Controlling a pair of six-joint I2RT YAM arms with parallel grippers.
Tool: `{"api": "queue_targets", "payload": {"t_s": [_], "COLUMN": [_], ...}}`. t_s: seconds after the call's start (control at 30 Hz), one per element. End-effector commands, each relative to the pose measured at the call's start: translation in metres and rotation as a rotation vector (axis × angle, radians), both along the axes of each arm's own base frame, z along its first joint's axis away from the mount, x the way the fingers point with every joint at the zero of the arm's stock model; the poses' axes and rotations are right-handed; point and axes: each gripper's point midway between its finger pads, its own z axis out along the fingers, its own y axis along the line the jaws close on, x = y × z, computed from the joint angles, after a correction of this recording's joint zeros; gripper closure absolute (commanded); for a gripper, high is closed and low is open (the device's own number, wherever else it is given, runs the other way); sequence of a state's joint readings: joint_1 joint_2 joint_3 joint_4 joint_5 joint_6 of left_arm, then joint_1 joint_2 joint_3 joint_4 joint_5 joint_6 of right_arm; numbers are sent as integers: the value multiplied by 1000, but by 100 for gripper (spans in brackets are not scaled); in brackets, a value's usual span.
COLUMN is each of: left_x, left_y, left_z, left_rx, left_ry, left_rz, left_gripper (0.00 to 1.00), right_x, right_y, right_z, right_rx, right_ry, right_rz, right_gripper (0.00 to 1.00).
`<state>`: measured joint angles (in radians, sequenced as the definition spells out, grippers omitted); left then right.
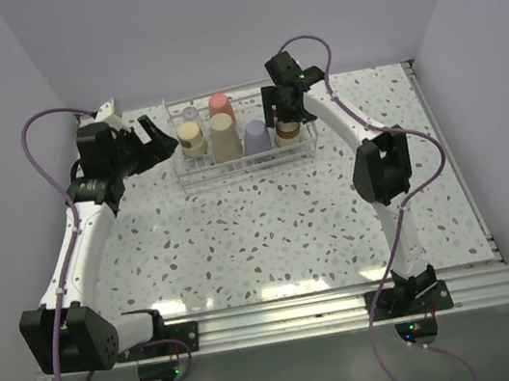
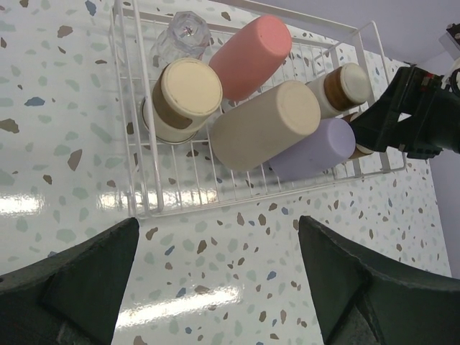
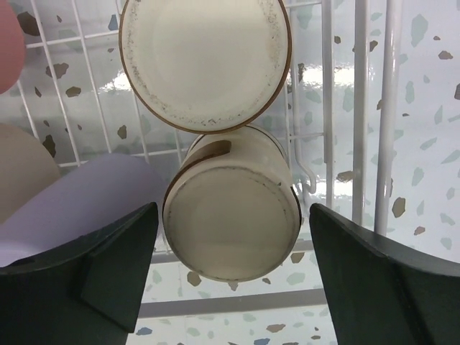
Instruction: Load the cups into the dish rack
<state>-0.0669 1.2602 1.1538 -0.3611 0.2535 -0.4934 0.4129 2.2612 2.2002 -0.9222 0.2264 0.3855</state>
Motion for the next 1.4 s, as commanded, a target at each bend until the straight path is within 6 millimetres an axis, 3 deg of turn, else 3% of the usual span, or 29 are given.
{"api": "queue_targets", "payload": {"t_s": [0.0,0.3,0.5,0.53,0.6,0.63,0.73,0.8,0.87,0.93,0.97,1.03,1.07,1.13,1.3,1.33,1.37], "left_x": [2,-2,-1,-1,-1,-2,-9,-14,-22,-32,-32,-40,-38,-44,-49,-48,-52], "left_y": [2,7,14,17,23,29,45,60,75,84,87,91,93,95,110,118,119], "left_z": [25,28,41,46,52,55,58,51,60,50,35,33,18,10,-44,-40,-62], "left_rx": [17,43,75,89,106,125,160,184,204,226,234,256,261,299,440,466,486], "left_ry": [-69,-82,-123,-139,-156,-164,-184,-175,-223,-251,-260,-334,-375,-437,-473,-511,-485], "left_rz": [5,18,42,58,82,111,195,273,360,397,411,420,426,422,441,483,477], "left_gripper": [5,4,2,2,1,1,0,0,0,0,0,0,0,0,0,0,0], "right_x": [1,-36,-81,-99,-110,-126,-146,-159,-168,-180,-184,-194,-196,-206,-222,-228,-229], "right_y": [-5,-27,-19,-21,-13,-12,-11,-15,-16,-20,-22,-28,-30,-37,-52,-56,-58], "right_z": [68,125,171,182,200,213,214,227,223,222,220,218,217,215,203,209,213], "right_rx": [37,35,171,199,268,311,339,350,344,318,308,306,305,299,274,281,285], "right_ry": [-138,-213,-279,-305,-381,-435,-447,-496,-502,-510,-508,-515,-520,-526,-515,-543,-570], "right_rz": [-10,-23,79,102,150,186,219,235,253,274,281,277,277,267,238,235,234], "right_gripper": [10,4,4,3,2,2,2,2,2,2,2,2,2,2,2,2,2]}}
